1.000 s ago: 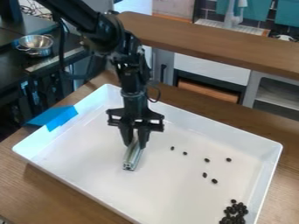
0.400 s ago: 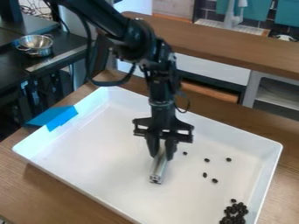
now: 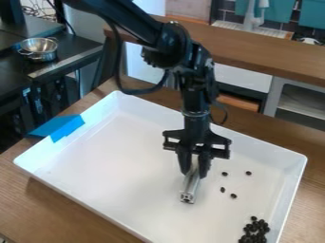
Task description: Sweep into pile
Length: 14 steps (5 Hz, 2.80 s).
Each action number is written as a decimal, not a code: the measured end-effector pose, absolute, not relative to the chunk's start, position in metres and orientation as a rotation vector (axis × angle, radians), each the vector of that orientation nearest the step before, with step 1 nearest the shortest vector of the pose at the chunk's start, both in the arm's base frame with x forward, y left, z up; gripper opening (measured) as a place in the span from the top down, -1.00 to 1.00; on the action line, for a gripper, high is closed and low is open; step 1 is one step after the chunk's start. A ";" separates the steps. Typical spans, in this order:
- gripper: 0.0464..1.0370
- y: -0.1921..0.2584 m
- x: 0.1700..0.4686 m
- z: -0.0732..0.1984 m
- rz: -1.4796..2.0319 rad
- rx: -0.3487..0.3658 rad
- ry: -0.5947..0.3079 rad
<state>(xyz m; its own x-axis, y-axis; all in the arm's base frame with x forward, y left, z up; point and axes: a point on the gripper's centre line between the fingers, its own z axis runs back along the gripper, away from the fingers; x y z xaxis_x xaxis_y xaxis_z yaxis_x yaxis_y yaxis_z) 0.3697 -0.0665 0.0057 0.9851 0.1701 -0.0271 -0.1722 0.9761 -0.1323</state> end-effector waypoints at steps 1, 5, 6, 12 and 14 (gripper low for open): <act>0.41 -0.074 0.373 0.005 0.123 -0.126 0.011; 0.41 -0.092 0.382 0.003 -0.055 -0.098 -0.011; 0.41 -0.105 0.380 0.004 -0.089 -0.108 -0.002; 0.41 -0.130 0.372 0.000 -0.204 -0.107 -0.015; 0.41 -0.156 0.358 0.000 -0.240 -0.133 0.009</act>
<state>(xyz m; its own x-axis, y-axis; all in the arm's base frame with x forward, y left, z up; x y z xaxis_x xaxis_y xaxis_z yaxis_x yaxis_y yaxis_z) 0.3582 -0.1558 0.0001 0.9713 -0.2379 0.0072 0.2367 0.9626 -0.1320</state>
